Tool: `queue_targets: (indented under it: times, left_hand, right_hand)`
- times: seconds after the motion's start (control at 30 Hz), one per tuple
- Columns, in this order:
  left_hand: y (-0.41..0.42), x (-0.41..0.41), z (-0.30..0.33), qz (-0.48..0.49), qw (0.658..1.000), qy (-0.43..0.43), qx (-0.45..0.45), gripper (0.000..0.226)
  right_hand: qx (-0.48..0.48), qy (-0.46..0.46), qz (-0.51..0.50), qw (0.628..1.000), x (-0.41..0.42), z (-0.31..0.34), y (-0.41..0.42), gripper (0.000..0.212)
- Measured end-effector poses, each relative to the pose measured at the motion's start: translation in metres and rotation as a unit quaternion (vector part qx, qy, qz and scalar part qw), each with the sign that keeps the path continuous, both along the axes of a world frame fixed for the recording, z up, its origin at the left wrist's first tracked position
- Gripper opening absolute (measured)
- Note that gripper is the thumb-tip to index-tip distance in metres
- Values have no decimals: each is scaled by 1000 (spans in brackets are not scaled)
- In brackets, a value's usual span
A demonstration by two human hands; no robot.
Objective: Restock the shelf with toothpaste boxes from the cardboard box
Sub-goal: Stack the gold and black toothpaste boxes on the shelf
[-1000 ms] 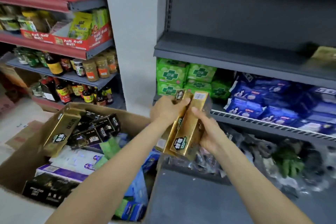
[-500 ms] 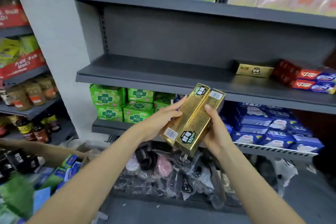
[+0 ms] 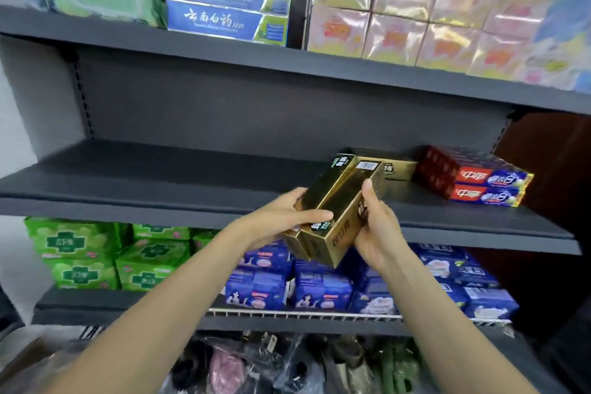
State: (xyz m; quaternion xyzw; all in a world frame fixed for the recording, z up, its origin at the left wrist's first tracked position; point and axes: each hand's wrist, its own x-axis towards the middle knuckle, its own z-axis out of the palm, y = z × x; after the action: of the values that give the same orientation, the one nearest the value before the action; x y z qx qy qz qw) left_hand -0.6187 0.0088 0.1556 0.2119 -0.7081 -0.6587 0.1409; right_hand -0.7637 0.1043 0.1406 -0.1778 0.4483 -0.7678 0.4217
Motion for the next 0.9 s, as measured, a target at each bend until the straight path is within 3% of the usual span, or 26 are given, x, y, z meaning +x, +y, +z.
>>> queue_targets:
  times: [0.07, 0.27, 0.43, 0.7, 0.9]
  left_hand:
    - [-14, -27, 2, -14, 999, 18, 23, 48]
    - [-47, -88, 9, 23, 999, 22, 30, 34]
    - [-68, -125, 10, 79, 995, -13, -68, 30]
    - [-85, -192, 10, 115, 981, -53, -145, 38]
    - [-84, -225, 16, 207, 962, 16, -176, 32]
  right_hand:
    - [-2, 17, -4, 1000, -29, 5, -8, 50]
    - [-7, 11, -59, 998, -103, 2, -23, 60]
    - [-36, 69, -70, 995, -148, -2, -23, 65]
    - [-43, -20, -70, 996, -222, 9, -35, 49]
    - [34, 95, -82, 992, -258, 16, -48, 60]
